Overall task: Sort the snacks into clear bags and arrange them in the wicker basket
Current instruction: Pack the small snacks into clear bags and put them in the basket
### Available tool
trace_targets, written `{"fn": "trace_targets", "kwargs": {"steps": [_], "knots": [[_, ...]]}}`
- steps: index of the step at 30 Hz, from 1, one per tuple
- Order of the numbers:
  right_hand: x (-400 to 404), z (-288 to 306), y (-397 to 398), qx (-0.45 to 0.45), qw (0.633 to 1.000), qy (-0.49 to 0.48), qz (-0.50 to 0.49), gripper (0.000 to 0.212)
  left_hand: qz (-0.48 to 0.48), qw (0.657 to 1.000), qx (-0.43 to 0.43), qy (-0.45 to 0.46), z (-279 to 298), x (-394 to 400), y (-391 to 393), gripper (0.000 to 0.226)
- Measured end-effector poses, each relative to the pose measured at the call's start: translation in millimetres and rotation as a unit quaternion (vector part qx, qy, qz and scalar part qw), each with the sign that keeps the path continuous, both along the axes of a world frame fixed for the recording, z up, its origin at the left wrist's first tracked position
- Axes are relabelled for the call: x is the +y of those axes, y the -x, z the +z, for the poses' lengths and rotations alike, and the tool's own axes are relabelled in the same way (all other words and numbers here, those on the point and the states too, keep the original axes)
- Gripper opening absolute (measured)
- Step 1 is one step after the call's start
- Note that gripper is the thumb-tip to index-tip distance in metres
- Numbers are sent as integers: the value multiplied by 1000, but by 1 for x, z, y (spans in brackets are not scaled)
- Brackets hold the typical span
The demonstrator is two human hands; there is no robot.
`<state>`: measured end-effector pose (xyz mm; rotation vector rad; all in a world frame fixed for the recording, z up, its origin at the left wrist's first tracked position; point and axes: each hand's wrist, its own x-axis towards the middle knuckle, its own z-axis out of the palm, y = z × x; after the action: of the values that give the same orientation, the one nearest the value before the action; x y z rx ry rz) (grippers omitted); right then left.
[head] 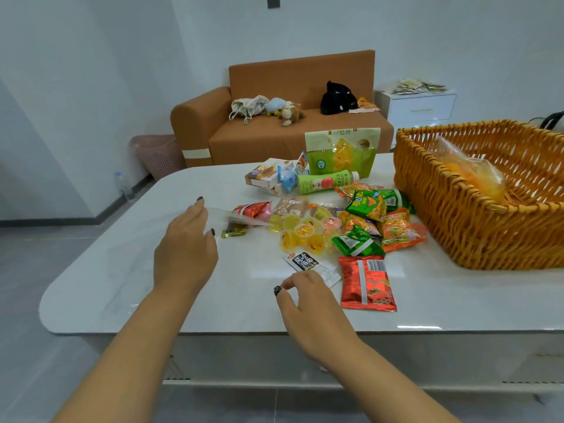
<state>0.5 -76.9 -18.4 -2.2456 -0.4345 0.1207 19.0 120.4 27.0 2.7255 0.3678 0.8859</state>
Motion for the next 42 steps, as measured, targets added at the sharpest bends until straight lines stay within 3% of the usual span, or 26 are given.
{"fn": "trace_targets", "kwargs": {"steps": [7,12,17,22,24,26,28,31,32,35,36,38,40,42], "knots": [[-26,18,-3,0,995,-88,-49,43,-95,967,-227,71,31,-35,34,29],[-48,33,0,40,969,-215,-112,66,-137,895,-270,326,46,-73,64,25],[-75,45,9,78,939,-287,-172,86,-124,778,-241,567,38,-87,81,12],[-93,39,20,219,887,-331,-235,94,-51,608,-221,761,17,-88,92,10],[-97,36,25,274,866,-350,-229,75,-39,557,-226,798,15,-85,93,11],[-98,37,27,289,848,-396,-202,40,-30,539,-221,812,12,-83,94,12],[-99,41,24,254,845,-433,-183,28,-25,551,-201,810,8,-82,94,12],[-100,47,19,179,858,-445,-183,16,-13,622,-111,775,-8,-78,90,14],[-102,47,17,167,866,-433,-188,14,-5,658,-72,750,-14,-76,88,17],[-107,45,8,117,917,-337,-180,19,49,828,41,557,-22,-78,83,31],[-109,46,5,99,938,-291,-161,22,58,878,45,472,-23,-80,83,35],[-113,47,2,91,969,-200,-109,22,17,946,-10,324,-25,-86,82,38],[-115,48,-1,112,982,-139,-63,21,-106,976,-55,184,-34,-87,80,40],[-114,49,-3,141,986,-85,-18,21,-245,967,-6,73,-48,-87,79,47]]}}
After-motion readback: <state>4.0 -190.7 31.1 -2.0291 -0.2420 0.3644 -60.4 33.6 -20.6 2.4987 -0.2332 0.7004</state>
